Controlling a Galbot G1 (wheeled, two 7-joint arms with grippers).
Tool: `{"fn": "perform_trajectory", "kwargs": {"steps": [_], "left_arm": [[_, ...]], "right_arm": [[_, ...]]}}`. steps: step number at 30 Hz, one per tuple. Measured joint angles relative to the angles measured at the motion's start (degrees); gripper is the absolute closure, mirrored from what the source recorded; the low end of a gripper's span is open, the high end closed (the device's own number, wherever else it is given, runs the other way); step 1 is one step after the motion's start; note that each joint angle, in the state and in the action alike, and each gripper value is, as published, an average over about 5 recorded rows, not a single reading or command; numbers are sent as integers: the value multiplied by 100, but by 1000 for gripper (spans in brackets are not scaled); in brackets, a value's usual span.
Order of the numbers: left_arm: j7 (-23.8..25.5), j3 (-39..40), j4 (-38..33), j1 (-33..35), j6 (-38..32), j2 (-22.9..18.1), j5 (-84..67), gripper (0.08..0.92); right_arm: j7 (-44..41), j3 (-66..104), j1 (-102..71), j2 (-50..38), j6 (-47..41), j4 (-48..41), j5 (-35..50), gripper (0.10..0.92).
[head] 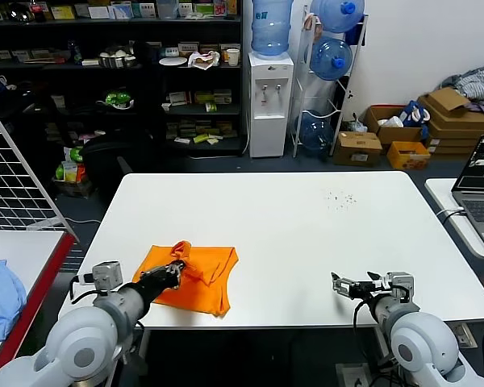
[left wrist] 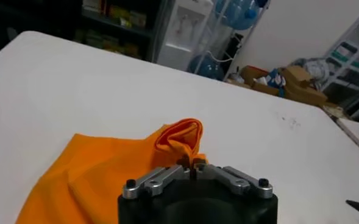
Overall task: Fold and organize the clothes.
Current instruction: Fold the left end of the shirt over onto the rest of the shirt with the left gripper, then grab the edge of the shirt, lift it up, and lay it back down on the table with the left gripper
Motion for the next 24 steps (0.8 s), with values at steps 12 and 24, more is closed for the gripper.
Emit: {"fn": "perform_trajectory", "kwargs": {"steps": [12, 24], "left_arm": [[147, 471, 596, -425, -30, -520, 404, 776], [182, 315, 440, -362, 24, -503, 313, 429]], "right_arm": [[2, -46, 44, 35, 3, -60, 7, 104], [-2, -92, 91, 18, 12, -113, 5, 104]]}}
